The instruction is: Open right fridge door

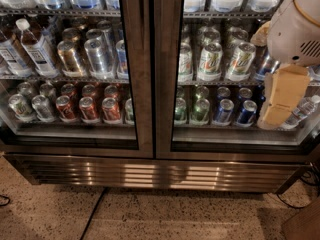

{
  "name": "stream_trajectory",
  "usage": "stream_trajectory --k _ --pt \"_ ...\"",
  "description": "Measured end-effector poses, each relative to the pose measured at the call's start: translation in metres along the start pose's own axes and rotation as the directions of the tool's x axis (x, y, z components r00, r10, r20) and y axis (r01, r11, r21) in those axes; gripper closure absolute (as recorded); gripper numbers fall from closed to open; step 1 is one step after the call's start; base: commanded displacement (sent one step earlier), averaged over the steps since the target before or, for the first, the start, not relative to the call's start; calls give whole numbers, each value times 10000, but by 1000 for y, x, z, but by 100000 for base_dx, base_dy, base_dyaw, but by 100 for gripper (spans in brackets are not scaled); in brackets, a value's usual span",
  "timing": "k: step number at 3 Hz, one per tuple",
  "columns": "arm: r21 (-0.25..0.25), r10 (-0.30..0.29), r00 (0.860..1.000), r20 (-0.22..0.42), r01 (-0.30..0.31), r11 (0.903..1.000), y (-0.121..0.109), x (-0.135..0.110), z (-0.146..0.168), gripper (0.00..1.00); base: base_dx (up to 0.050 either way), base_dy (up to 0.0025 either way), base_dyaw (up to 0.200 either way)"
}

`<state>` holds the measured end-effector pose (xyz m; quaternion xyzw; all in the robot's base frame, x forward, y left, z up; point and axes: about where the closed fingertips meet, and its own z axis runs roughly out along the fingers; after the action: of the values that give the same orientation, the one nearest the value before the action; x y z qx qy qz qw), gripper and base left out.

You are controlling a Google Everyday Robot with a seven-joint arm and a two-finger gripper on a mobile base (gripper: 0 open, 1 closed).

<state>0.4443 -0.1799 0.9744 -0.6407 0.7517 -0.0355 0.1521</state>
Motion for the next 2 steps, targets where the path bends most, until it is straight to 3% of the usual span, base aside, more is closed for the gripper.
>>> stream_trajectory --k 1,2 --pt "-295 -90 9955 944 118 9995 -1 0 3 0 0 0 0" --pt "-823 -76 9619 2732 313 9961 -8 19 12 0 0 0 0"
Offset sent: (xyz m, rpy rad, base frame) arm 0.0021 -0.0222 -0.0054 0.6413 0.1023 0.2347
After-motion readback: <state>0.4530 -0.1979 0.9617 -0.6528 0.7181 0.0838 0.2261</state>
